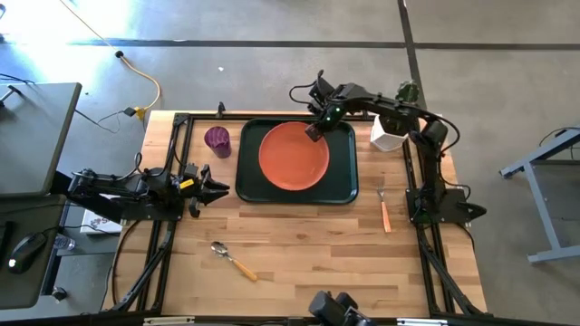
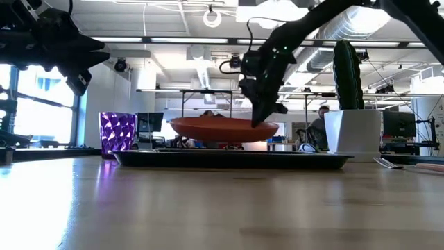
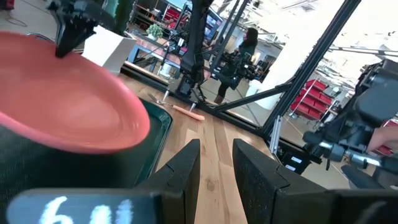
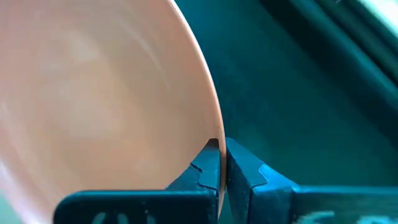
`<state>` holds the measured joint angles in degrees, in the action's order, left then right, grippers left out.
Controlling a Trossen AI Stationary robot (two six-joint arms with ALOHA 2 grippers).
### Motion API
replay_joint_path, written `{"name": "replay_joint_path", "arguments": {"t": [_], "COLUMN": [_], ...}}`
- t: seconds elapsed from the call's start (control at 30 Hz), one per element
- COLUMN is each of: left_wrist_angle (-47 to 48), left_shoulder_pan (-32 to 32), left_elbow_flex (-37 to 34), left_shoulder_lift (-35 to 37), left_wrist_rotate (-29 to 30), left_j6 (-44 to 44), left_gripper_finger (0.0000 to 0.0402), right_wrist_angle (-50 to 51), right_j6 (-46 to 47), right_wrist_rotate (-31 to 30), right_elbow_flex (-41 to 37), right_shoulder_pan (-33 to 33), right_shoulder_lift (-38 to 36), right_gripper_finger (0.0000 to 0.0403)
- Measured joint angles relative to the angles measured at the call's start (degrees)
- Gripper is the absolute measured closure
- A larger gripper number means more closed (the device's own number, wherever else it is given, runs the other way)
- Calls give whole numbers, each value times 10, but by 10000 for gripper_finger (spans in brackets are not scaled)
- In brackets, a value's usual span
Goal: Pick and place plate/cup/fork/spoon on tray
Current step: Put the orange plate on the black serving tray
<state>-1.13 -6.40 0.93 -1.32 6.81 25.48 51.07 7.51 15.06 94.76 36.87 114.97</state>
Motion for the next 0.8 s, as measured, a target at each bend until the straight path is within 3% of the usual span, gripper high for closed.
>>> {"name": "replay_joint_path", "arguments": {"t": [0.3, 0.8], "left_wrist_angle": [0, 0], "left_shoulder_pan": [0, 0], "left_elbow_flex": [0, 0], "left_shoulder_lift": [0, 0], "left_wrist_rotate": [0, 0], "left_j6": [0, 10], "left_gripper_finger": [316, 316], "right_wrist_angle": [4, 16], "right_j6": [12, 28], "right_wrist_rotate": [19, -40], "right_elbow_flex": [0, 0], "right_shoulder_pan": [-9, -13], "right_shoulder_lift": [33, 44], "right_gripper_finger": [403, 403]}}
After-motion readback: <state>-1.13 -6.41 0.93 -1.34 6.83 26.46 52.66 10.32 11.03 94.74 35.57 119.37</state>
